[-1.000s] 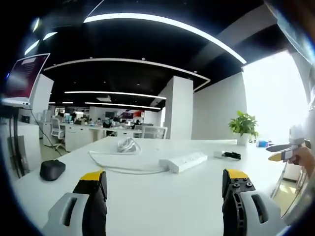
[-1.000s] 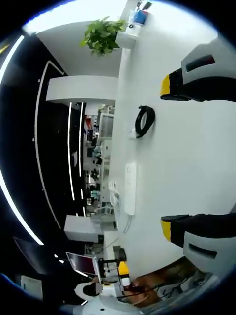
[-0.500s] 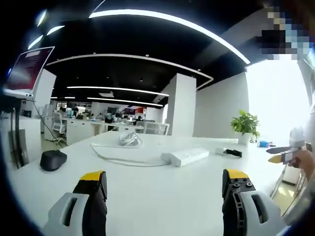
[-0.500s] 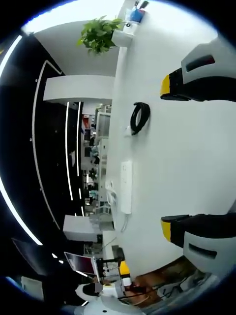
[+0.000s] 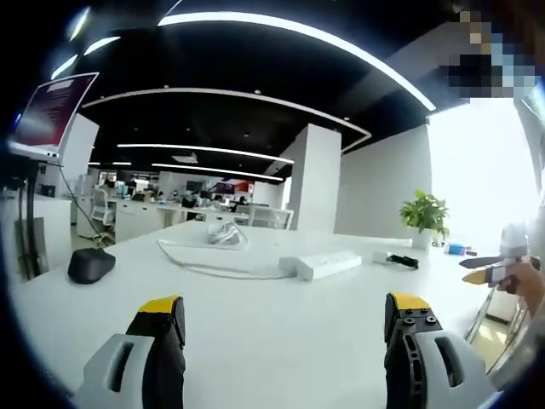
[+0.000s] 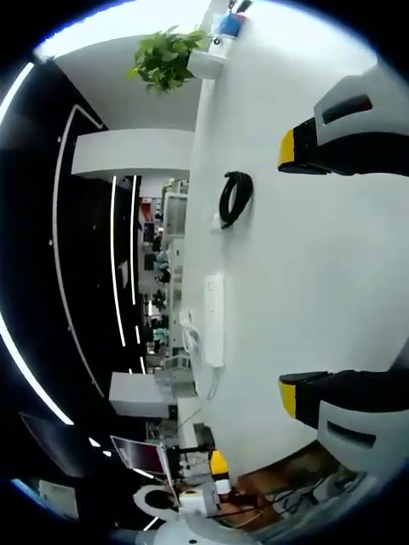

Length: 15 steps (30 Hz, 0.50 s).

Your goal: Straighten the power strip on the desk, plug the charger into it

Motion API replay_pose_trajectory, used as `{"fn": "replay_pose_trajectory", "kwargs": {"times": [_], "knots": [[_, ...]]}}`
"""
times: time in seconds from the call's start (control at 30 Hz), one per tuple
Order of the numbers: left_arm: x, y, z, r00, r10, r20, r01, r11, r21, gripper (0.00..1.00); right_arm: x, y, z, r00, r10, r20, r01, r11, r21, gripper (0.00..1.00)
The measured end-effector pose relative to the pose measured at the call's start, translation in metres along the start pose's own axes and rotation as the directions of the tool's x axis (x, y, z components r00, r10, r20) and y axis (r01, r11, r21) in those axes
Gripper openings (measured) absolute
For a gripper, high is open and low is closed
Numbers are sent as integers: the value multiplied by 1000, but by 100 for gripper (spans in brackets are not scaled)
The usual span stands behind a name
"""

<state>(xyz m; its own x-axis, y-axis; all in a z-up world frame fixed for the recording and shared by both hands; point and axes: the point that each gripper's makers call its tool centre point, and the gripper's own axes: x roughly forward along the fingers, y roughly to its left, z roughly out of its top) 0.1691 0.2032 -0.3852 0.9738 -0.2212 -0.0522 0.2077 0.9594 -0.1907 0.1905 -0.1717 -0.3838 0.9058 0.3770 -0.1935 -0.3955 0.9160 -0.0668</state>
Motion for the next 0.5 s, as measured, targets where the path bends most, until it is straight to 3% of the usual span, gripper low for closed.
{"fn": "replay_pose_trajectory", "kwargs": {"times": [0.5], "knots": [[-4, -4, -4, 1000, -4, 3, 4, 1000, -13, 99, 0, 10, 4, 1000, 25, 19, -25, 1000, 4, 95]]}}
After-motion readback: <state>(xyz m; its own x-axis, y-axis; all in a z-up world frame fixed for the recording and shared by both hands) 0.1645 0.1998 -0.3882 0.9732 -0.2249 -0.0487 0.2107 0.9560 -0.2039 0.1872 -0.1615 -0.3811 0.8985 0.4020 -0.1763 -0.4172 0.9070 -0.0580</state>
